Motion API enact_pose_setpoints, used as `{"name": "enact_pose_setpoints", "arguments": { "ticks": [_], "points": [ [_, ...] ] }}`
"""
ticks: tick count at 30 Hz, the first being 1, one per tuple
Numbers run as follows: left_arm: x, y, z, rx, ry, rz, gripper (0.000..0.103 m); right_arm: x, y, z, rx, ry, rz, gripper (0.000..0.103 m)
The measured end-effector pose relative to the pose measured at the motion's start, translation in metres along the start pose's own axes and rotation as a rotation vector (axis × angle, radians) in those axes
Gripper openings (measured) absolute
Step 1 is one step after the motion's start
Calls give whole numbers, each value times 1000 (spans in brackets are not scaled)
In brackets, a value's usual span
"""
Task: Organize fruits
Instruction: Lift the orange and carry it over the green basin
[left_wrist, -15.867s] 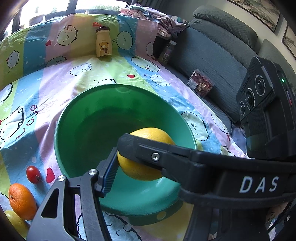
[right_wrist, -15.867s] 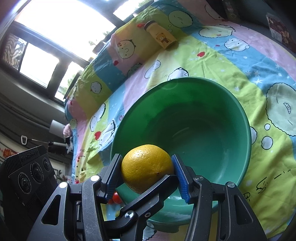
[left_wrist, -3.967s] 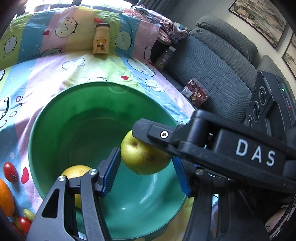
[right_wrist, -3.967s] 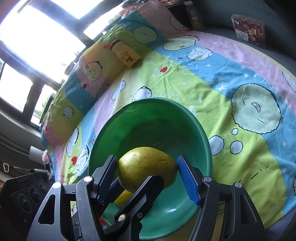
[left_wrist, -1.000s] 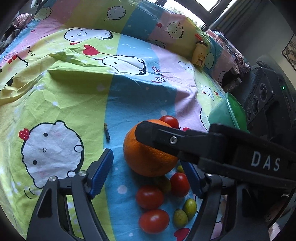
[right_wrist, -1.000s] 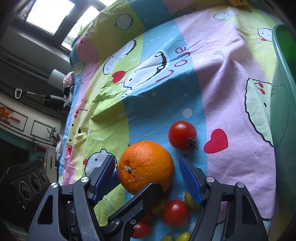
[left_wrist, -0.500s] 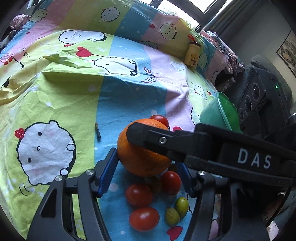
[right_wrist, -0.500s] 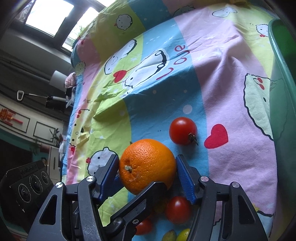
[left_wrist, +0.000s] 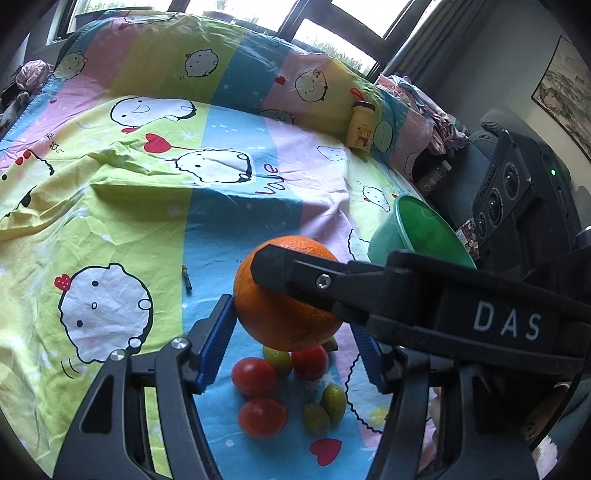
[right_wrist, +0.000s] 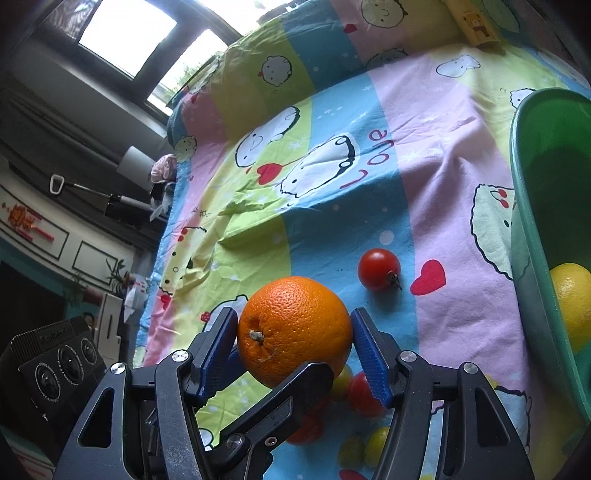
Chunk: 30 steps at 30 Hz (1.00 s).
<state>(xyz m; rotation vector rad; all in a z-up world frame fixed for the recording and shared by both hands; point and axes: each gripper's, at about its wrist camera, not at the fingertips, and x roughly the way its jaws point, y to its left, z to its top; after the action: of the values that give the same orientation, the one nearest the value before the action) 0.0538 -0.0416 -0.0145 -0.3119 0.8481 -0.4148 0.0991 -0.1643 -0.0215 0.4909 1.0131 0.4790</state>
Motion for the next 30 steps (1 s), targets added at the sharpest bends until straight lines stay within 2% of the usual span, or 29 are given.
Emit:
{"name": "enact_pose_setpoints", "arguments": {
  "ticks": [17, 30],
  "points": [
    [-18, -31, 4, 78, -73, -21, 61, -41, 8, -5, -22, -111, 16, 65],
    [-14, -71, 18, 168, -92, -64, 61, -84, -7, 3, 0, -215, 10, 65]
  ]
}}
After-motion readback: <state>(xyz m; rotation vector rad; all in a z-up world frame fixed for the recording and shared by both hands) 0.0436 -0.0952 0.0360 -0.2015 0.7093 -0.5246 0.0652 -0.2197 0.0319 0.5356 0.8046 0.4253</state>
